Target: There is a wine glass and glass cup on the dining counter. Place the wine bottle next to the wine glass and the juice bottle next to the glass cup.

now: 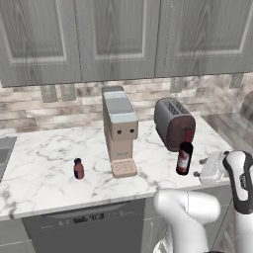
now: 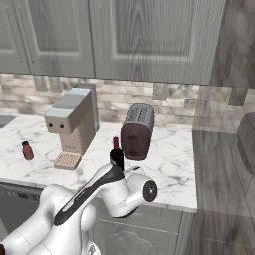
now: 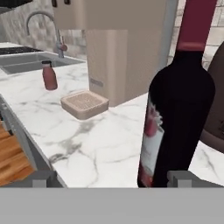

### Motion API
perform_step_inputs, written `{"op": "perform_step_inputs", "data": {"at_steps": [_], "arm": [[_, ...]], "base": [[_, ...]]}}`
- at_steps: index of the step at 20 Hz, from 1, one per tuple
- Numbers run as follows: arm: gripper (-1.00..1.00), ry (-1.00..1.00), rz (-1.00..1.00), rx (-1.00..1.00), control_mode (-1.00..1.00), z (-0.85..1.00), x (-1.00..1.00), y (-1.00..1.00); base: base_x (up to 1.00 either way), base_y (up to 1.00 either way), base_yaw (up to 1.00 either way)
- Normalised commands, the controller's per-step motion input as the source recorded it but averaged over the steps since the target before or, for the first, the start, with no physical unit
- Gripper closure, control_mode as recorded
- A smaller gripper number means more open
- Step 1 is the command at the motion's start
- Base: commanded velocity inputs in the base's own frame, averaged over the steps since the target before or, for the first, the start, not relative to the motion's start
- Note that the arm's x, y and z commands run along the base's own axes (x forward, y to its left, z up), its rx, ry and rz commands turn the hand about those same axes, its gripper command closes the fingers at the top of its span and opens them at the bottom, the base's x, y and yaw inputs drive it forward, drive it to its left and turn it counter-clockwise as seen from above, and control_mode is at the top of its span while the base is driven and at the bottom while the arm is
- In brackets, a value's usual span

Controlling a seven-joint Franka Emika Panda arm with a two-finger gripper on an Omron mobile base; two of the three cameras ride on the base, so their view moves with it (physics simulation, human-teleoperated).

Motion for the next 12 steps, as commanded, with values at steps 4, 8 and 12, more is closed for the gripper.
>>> {"op": "perform_step_inputs", "data": {"at_steps": [4,8,12], "arm": [[-1.0,0.0,0.13,0.11,-1.0,-0.02,0.32,-0.01],[-1.0,0.0,0.08,0.1,-1.0,-0.02,0.46,-0.02],[-1.0,0.0,0.05,0.05,-1.0,0.0,0.33,-0.08]], "base": [[0.0,0.0,0.0],[0.0,0.0,0.0],[0.0,0.0,0.0]]}}
